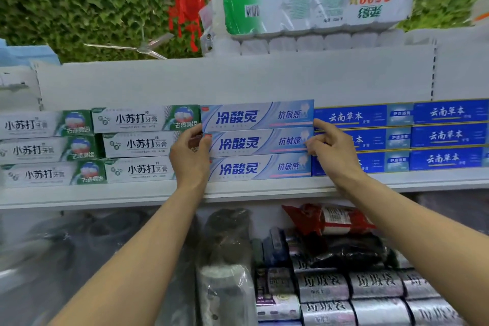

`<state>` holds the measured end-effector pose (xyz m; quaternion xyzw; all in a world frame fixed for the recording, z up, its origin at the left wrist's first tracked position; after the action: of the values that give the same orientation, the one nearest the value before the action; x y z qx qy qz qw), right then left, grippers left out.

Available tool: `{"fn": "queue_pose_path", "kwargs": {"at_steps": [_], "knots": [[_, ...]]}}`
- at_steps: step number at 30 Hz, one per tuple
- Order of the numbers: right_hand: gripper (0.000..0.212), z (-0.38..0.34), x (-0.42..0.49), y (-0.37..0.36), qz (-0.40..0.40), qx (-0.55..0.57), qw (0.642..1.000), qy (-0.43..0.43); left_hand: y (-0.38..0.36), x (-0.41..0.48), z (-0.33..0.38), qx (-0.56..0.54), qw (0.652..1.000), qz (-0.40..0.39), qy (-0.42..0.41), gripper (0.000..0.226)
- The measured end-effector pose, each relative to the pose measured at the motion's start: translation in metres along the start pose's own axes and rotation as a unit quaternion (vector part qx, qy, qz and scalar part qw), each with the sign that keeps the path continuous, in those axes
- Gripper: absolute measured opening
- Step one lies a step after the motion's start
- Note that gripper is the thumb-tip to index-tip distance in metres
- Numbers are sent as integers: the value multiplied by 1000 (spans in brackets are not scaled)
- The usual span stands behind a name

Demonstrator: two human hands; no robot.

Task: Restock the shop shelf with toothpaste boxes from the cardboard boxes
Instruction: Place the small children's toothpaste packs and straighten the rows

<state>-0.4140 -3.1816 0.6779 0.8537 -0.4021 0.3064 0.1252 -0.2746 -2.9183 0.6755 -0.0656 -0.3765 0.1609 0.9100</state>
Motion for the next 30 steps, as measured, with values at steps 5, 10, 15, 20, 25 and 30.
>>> {"fn": "queue_pose_path", "kwargs": {"at_steps": [5,10,15,20,25,30], "knots": [[45,-1,-1,-2,-15,-13,1000,-1,-2,-1,-2,-5,1000,-14,3,24],[28,15,-5,-6,-42,-18,999,-20,-2,-5,-5,-2,999,-38,5,31],[40,20,-7,-24,-155,-69,985,-25,-6,-2,-13,11,998,-54,39,41],[42,16,-11,-23,-181,-82,980,-28,-6,-5,-9,27,997,-65,26,39],[34,15,-17,-31,-208,-96,973,-3,4,-7,-11,108,994,-15,12,13],[40,16,-17,-38,-256,-123,959,6,9,-6,-16,116,992,-7,39,17]]}}
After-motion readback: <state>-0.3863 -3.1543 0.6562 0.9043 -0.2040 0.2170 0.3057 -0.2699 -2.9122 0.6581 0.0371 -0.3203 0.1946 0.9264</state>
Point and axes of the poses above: each hand's wrist, its own x-axis towards the middle knuckle, its own y-axis out of the back of the hand, z = x × y, the point moved 7 cm from there along x, towards the middle knuckle, and after that the axes turned 8 degrees about z, right-handed, at the moved point
